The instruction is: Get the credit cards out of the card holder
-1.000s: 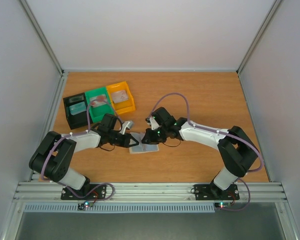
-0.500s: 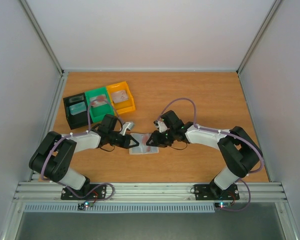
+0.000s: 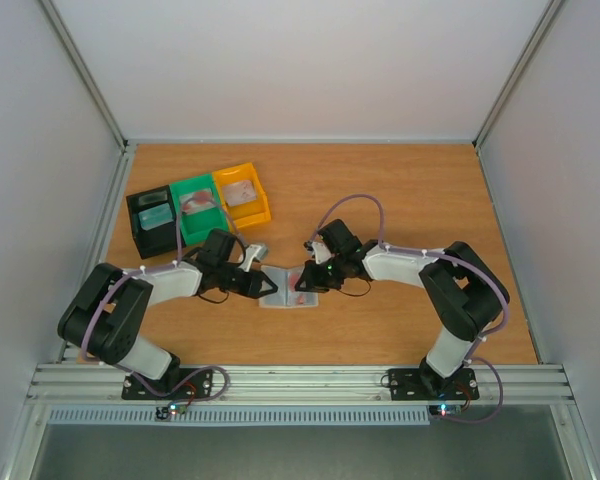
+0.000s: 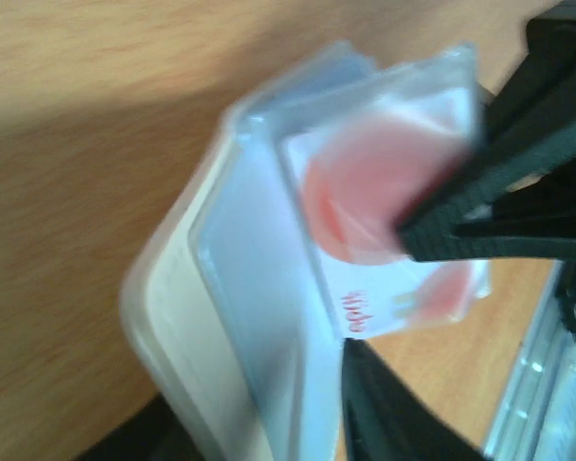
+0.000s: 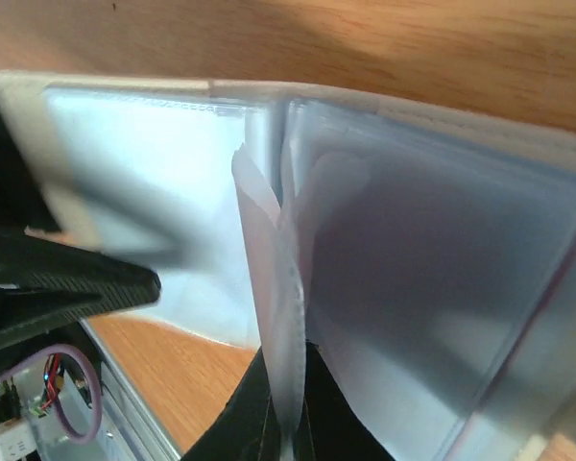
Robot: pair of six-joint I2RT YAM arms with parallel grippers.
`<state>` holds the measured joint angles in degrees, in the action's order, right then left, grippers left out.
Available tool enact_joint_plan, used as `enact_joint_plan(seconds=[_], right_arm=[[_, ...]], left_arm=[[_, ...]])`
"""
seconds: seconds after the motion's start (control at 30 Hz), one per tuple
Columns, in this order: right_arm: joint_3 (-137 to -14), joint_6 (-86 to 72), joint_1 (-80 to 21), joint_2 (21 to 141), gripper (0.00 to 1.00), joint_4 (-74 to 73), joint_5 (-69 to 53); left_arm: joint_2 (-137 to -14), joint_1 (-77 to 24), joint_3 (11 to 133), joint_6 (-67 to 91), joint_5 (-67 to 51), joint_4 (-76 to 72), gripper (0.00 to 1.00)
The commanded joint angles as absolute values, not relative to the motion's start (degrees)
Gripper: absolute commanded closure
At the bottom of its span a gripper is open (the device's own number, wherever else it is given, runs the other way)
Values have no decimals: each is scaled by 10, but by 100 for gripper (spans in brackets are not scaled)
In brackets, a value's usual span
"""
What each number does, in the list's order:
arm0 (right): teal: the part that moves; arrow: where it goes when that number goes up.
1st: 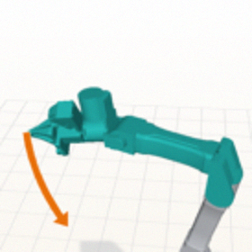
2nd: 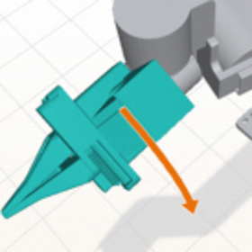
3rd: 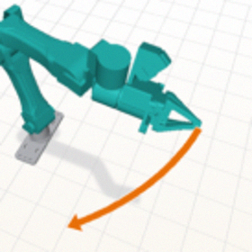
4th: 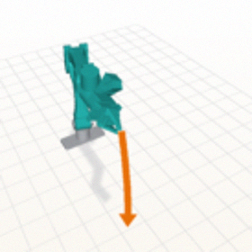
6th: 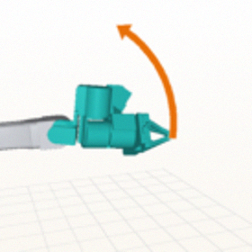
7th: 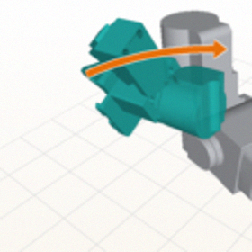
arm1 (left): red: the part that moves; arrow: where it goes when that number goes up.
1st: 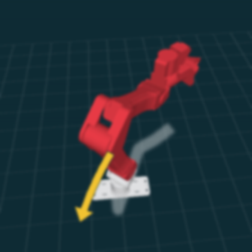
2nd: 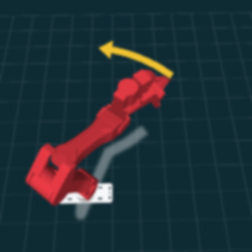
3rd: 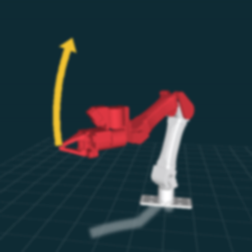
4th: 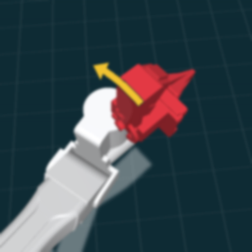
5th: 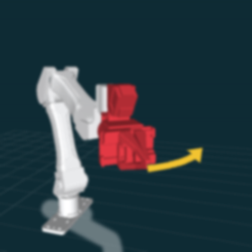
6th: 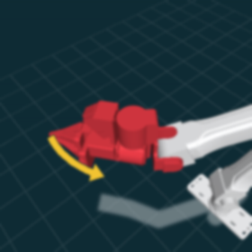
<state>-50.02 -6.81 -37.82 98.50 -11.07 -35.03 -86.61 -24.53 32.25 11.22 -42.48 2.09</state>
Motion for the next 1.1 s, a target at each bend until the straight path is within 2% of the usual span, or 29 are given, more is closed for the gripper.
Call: enact_joint_plan(seconds=[0.0,0.13,0.23,0.33,0.4,0.47,0.53,0.7,0.87,0.97,1.07], right_arm=[[-496,-54,-375,969,99,-126,-344],[-472,-73,-375,947,99,-73,-367],[-460,-88,-375,939,99,-40,-372],[-454,-95,-375,924,99,-30,-354],[-448,-94,-375,903,99,-24,-336],[-439,-88,-375,876,99,-10,-330],[-429,-80,-375,851,99,-2,-333],[-412,-62,-375,815,99,43,-353],[-418,-47,-375,798,99,49,-360],[-422,-37,-375,792,99,53,-380],[-422,-32,-375,788,99,62,-400]], left_arm=[[-837,-215,356,114,-334,68,56],[-817,-164,390,127,-411,109,38],[-805,-139,420,113,-448,152,33],[-782,-126,439,113,-533,111,34],[-779,-134,413,160,-647,-34,37],[-798,-163,377,299,-685,-162,41],[-812,-191,358,325,-676,-145,49],[-825,-210,338,260,-647,-148,54],[-829,-213,348,272,-684,-151,55],[-830,-212,350,242,-645,-88,56],[-834,-212,342,231,-622,-89,51]])
